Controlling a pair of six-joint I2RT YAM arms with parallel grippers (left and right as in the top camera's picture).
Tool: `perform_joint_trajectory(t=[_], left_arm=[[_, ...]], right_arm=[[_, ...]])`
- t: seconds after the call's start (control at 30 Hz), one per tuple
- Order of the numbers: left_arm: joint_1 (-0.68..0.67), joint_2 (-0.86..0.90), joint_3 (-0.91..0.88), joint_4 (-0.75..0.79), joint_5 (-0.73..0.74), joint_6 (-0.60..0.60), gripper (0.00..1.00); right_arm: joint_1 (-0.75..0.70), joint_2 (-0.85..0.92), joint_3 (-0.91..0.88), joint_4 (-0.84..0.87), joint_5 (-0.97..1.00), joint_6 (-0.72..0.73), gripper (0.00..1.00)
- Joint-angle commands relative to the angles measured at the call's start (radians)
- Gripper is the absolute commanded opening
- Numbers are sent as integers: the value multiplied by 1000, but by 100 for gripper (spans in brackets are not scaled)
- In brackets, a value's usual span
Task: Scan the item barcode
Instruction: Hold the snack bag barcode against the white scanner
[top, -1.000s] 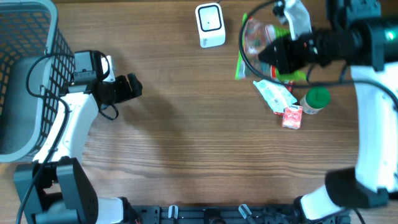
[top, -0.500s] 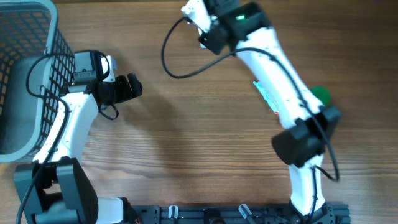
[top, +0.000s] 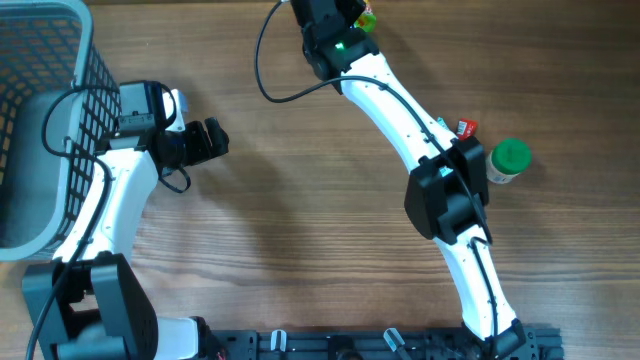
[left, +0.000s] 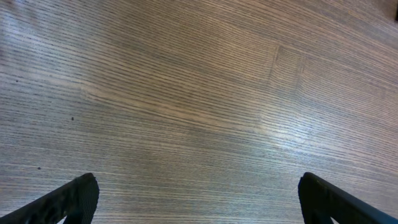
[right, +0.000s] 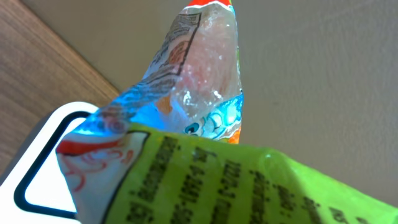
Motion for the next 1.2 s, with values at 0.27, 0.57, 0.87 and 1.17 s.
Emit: perform_joint_trajectory(t=[0.27,0.57,0.87,1.17], left_arm=[[8,-17,12,3,-2,8,100],[8,-17,12,3,-2,8,100],[8,-17,12,3,-2,8,100],[8,-17,12,3,-2,8,100]], right_arm=[[19,143,13,70,48,-49,4],[69,143,13,181,121,-176,4],[82,144,13,155,179,-146,4],[82,144,13,122,272,-96,4]])
